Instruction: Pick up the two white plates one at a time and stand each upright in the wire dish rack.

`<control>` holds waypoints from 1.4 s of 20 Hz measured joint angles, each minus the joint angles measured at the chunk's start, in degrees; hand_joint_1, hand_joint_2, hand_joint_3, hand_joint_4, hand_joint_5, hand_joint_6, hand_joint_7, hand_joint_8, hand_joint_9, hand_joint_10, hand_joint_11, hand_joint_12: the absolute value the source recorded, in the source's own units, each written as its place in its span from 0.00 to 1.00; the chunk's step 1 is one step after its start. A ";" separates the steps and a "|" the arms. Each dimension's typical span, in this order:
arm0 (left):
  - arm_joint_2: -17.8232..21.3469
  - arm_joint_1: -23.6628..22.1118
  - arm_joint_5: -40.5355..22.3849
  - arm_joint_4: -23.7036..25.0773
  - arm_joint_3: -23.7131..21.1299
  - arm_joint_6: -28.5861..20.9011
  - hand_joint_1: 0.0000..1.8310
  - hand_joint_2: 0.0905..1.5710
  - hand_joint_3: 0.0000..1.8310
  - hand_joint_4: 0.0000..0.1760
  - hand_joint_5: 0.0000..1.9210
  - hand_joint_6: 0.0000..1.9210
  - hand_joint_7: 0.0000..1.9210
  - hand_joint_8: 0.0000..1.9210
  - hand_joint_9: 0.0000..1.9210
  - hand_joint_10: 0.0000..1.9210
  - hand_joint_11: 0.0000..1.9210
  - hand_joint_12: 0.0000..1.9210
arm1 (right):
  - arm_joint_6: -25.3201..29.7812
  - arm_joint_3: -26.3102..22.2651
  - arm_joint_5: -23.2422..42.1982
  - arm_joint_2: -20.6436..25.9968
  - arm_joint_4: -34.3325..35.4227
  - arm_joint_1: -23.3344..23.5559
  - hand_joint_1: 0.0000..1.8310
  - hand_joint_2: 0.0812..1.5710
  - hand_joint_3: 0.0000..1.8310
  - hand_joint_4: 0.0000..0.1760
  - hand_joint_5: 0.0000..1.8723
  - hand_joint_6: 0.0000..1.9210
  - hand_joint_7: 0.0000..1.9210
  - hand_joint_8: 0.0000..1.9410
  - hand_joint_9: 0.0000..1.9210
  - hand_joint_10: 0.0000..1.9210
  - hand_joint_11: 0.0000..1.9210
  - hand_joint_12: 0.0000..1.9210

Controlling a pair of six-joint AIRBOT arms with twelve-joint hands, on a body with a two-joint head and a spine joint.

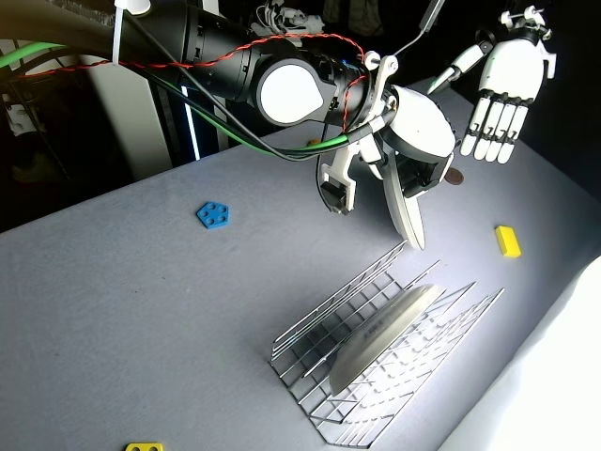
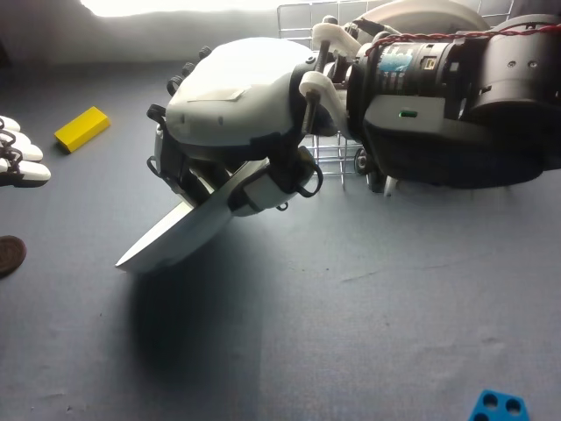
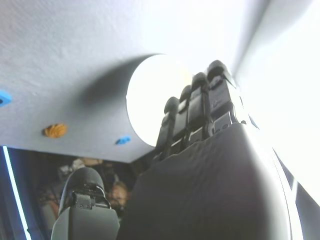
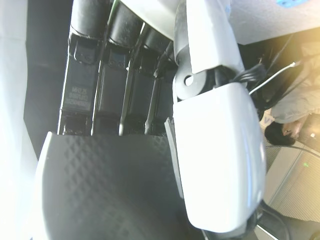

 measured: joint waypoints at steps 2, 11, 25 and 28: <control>0.00 0.17 -0.04 -0.35 0.00 -0.02 0.00 0.64 0.00 0.00 0.02 0.00 0.00 0.00 0.00 0.00 0.00 0.00 | 0.92 0.00 -0.04 0.00 -0.04 0.70 0.76 0.66 0.00 0.00 0.52 0.49 0.56 0.41 0.55 0.52 0.51 0.53; -1.25 0.94 -0.07 -0.22 2.38 -0.04 0.00 0.63 0.00 0.00 0.03 0.01 0.01 0.00 0.01 0.00 0.00 0.00 | 12.98 1.88 -1.31 -0.11 -0.26 3.23 0.76 0.67 0.00 0.00 0.52 0.50 0.55 0.41 0.54 0.53 0.50 0.53; -1.25 3.50 -0.22 -0.33 3.58 -0.04 0.00 0.63 0.00 0.00 0.02 0.00 0.00 0.00 0.00 0.00 0.00 0.00 | 33.51 9.66 -4.31 -0.04 -0.48 6.97 0.76 0.67 0.00 0.00 0.51 0.51 0.53 0.44 0.54 0.53 0.49 0.54; -1.22 3.56 -0.24 -0.28 3.58 -0.04 0.00 0.63 0.00 0.00 0.02 0.00 0.00 0.00 0.00 0.00 0.00 0.00 | 36.81 10.32 -5.62 1.05 -0.52 6.69 0.76 0.67 0.00 0.00 0.51 0.50 0.54 0.44 0.55 0.52 0.50 0.54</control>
